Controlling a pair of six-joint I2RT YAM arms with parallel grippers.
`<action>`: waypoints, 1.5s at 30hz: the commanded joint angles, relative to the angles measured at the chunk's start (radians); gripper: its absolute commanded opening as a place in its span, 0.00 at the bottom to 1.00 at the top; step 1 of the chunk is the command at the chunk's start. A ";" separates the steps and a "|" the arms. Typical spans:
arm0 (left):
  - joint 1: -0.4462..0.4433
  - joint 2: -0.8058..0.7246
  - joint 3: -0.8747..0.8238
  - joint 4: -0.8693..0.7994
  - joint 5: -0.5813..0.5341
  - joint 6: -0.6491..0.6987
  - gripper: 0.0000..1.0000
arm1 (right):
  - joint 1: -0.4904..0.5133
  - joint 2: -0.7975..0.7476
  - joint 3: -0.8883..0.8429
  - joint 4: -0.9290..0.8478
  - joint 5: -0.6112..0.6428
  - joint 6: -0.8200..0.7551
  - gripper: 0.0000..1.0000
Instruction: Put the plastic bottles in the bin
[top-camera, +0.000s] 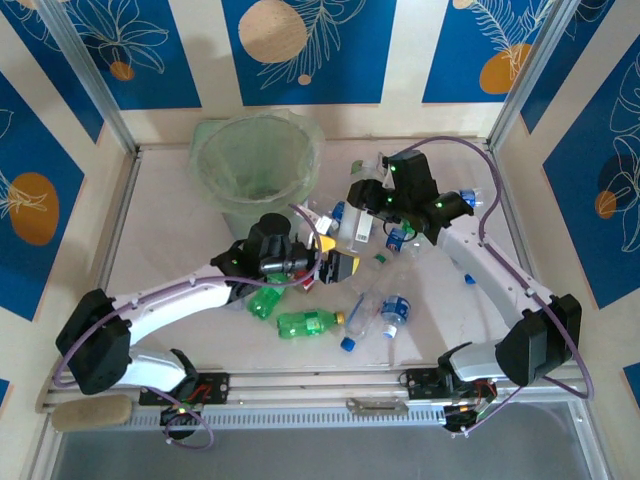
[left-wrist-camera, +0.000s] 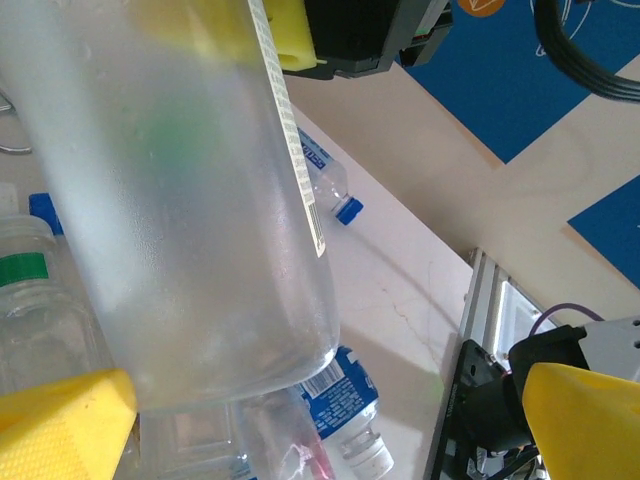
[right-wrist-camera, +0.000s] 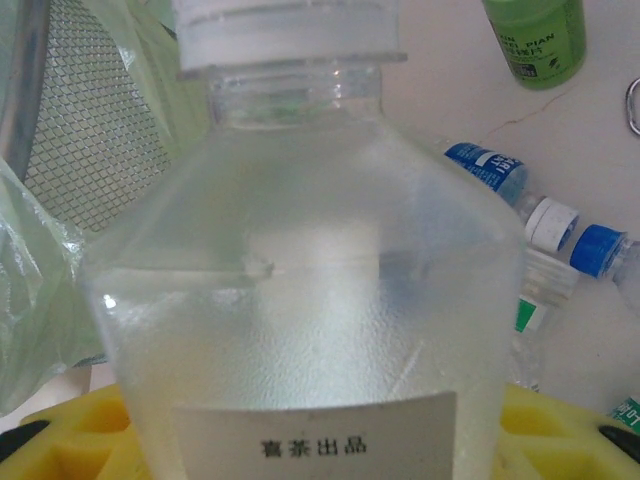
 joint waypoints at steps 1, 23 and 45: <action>-0.007 0.024 0.048 0.021 -0.003 0.055 1.00 | 0.021 -0.024 0.021 0.012 -0.122 0.070 0.50; -0.006 0.123 0.080 0.161 -0.062 -0.032 0.75 | 0.055 -0.154 -0.129 0.040 -0.098 0.146 0.45; -0.003 0.113 0.096 0.072 -0.118 -0.039 0.42 | 0.071 -0.181 -0.164 0.118 -0.043 0.159 0.77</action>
